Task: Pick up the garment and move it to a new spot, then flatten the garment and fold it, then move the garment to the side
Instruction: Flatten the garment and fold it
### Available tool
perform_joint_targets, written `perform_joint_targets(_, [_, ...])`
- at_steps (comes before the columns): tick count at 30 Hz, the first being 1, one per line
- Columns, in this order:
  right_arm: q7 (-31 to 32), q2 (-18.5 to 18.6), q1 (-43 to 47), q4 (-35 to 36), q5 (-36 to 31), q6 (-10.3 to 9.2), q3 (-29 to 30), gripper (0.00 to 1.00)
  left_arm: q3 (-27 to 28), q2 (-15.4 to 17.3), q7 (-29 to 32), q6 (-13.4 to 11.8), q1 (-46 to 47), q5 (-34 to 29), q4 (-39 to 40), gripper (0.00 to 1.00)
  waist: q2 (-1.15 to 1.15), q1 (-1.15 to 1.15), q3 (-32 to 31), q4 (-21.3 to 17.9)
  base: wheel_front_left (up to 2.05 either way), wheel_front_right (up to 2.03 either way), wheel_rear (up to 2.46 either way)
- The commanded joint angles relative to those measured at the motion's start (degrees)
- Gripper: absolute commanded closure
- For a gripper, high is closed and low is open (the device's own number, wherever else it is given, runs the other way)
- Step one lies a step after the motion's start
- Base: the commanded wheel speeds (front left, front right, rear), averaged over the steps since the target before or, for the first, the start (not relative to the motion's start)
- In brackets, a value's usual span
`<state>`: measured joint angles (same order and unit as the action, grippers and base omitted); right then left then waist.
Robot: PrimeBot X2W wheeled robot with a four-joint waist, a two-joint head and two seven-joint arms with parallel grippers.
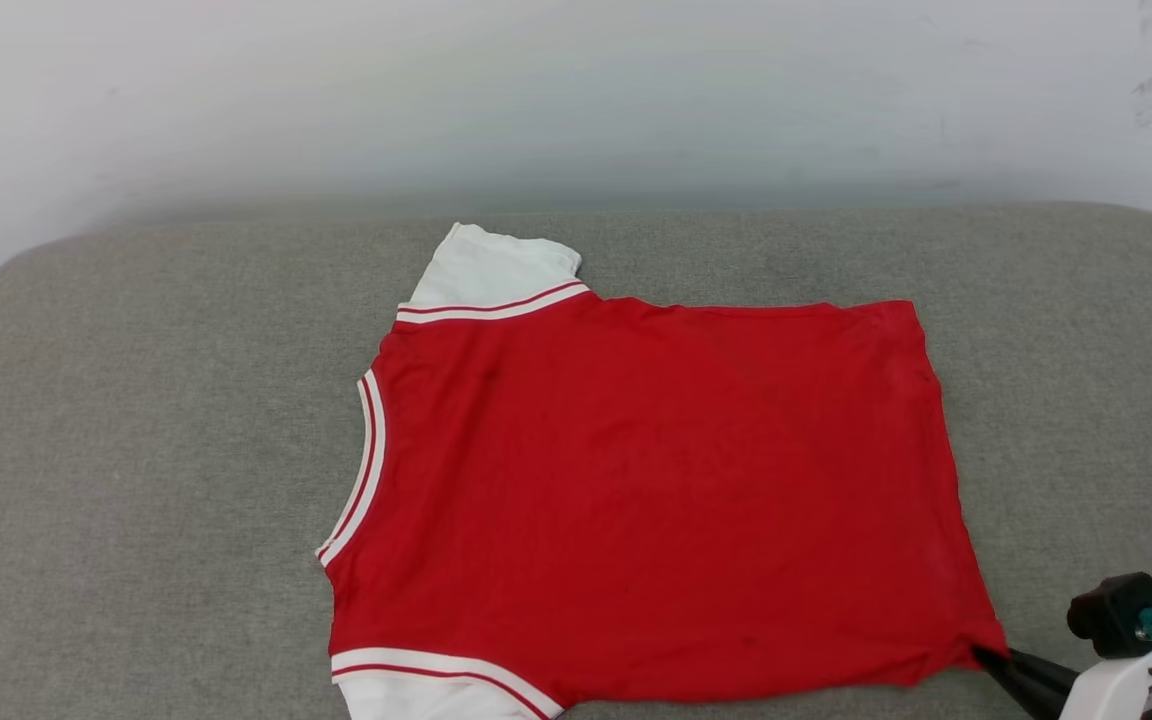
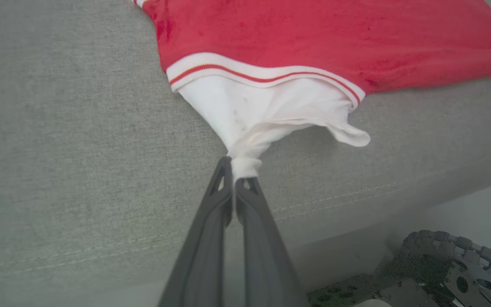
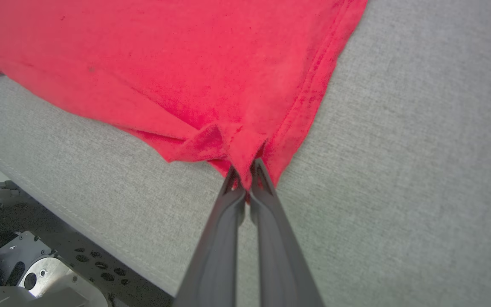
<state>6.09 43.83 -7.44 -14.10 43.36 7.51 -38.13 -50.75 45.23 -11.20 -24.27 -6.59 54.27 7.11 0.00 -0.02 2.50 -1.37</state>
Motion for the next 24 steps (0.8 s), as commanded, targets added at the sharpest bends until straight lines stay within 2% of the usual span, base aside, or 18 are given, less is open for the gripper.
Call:
perform_joint_targets(1, [0.1, -0.7, 1.0, 0.6, -0.4, -0.05, 0.8, 1.00, 0.7, 0.2, -0.3, -0.1, 1.4, -0.6, 0.0, 1.00, 0.00, 0.02, 0.0, 0.1, 0.00, 0.00, 0.00])
perform_joint_targets(4, [0.9, -1.7, 1.5, 2.7, -2.2, -0.05, 3.9, 1.00, 1.6, 1.0, -0.6, 0.5, 4.7, -2.4, -0.5, 1.00, 0.00, 0.02, 0.3, 0.2, 0.00, 0.00, 0.00])
perform_joint_targets(8, [2.5, -2.9, 0.6, 5.6, -4.1, -0.05, 8.5, 1.00, 2.0, 2.0, 0.6, 2.5, 10.8, -5.4, -1.0, 1.00, 0.00, 0.02, 1.8, 0.2, 0.00, 0.00, 0.00])
perform_joint_targets(14, [5.1, -4.7, -1.9, 9.5, -6.6, -0.05, 14.1, 1.00, 2.8, 0.9, 3.6, 6.1, 22.4, -8.8, -3.9, 1.00, 0.00, 0.02, 5.8, -0.7, 0.00, 0.00, 0.00])
perform_joint_targets(24, [7.9, -7.8, -8.0, 11.8, -9.3, -0.05, 17.7, 1.00, 5.1, 1.5, 6.5, 10.0, 35.9, -12.1, -8.9, 1.00, 0.00, 0.02, 14.5, -3.1, 0.00, 0.00, 0.00])
